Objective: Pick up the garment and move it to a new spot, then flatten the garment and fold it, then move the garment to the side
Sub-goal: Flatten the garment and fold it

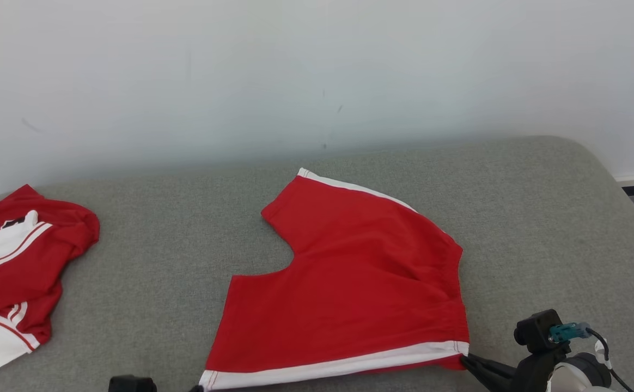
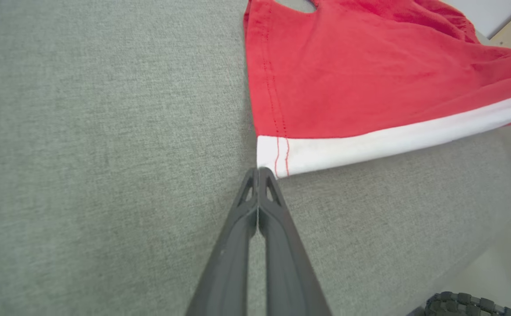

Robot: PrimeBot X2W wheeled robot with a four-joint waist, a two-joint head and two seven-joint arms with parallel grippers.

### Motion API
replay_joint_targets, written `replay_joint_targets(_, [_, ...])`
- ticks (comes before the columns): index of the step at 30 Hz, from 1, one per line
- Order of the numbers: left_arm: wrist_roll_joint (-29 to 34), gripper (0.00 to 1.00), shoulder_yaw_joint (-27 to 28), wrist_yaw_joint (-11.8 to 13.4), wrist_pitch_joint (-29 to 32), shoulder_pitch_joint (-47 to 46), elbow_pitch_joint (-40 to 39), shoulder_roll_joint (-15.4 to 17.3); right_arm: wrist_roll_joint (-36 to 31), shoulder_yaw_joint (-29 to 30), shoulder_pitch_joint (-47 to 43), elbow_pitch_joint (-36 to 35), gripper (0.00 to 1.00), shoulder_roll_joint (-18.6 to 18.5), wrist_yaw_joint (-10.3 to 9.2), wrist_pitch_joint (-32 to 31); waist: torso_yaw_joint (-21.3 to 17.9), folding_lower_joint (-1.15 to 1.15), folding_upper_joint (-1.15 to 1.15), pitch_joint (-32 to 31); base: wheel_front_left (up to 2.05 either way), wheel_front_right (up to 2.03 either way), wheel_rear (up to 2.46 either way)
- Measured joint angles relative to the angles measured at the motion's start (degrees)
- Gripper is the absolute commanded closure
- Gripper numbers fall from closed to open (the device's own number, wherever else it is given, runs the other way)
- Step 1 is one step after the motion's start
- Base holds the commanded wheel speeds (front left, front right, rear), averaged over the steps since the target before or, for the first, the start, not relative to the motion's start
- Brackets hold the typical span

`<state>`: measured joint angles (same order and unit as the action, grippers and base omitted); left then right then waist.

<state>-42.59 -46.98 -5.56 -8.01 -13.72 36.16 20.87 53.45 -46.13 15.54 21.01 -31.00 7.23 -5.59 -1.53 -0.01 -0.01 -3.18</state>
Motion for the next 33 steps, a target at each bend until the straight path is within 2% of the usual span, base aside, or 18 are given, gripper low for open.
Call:
replay_joint_targets(10, [-0.94,1.00,-1.77,1.07,4.54,0.97,-1.59,-0.25,1.21,-2.54,-1.22,2.27,1.00,0.12,0.00,-3.52,-0.43,0.01,0.01,-0.19,0.00,0.00,0.00])
replay_joint_targets(11, [-0.97,1.00,-1.74,1.26,5.44,1.12,-1.65,-0.24,1.96,-2.55,-1.22,2.87,0.89,0.33,0.00,-3.89,-0.46,0.01,0.01,-0.18,0.00,0.00,0.00])
replay_joint_targets(12, [-0.97,1.00,-1.74,1.26,5.44,1.12,-1.65,-0.24,1.96,-2.55,-1.22,2.87,0.51,0.33,0.00,-3.89,-0.46,0.01,0.01,-0.18,0.00,0.00,0.00])
replay_joint_targets(13, [-0.97,0.07,-1.72,1.51,5.55,1.31,-1.70,-0.23,1.99,-2.63,-1.22,2.83,0.00,0.33,0.00,-3.98,-0.47,0.01,0.01,-0.18,0.00,0.00,0.00])
replay_joint_targets(14, [-1.10,0.00,-1.53,1.63,5.55,1.56,-1.79,-0.24,2.04,-2.57,-1.23,2.85,0.00,0.41,0.00,-3.96,-0.48,0.01,0.01,-0.19,0.00,0.00,0.00])
replay_joint_targets(22, [-2.93,0.00,0.93,3.21,5.55,2.50,-4.88,-0.03,6.76,-1.02,-1.78,-0.32,0.00,0.25,0.00,-3.38,-0.50,0.02,0.01,-0.69,0.00,0.00,0.00])
replay_joint_targets(26, [-4.15,0.00,1.99,4.12,4.78,4.52,-7.56,0.90,7.93,-0.63,-3.08,-3.39,0.00,-1.75,0.00,-2.97,-0.62,0.01,0.01,-0.99,0.00,0.00,0.00])
replay_joint_targets(30, [-4.35,0.00,4.21,6.38,2.31,5.28,-10.71,1.93,7.65,0.74,-3.42,-5.12,0.00,-3.50,0.00,-1.60,-1.01,0.01,0.01,-1.09,0.00,0.00,0.00])
replay_joint_targets(33, [-4.31,0.00,6.87,9.34,-0.76,5.32,-12.76,2.71,6.90,3.39,-3.22,-5.70,0.00,-3.80,-1.45,1.20,-1.54,0.01,0.01,-0.96,0.00,0.00,0.00])
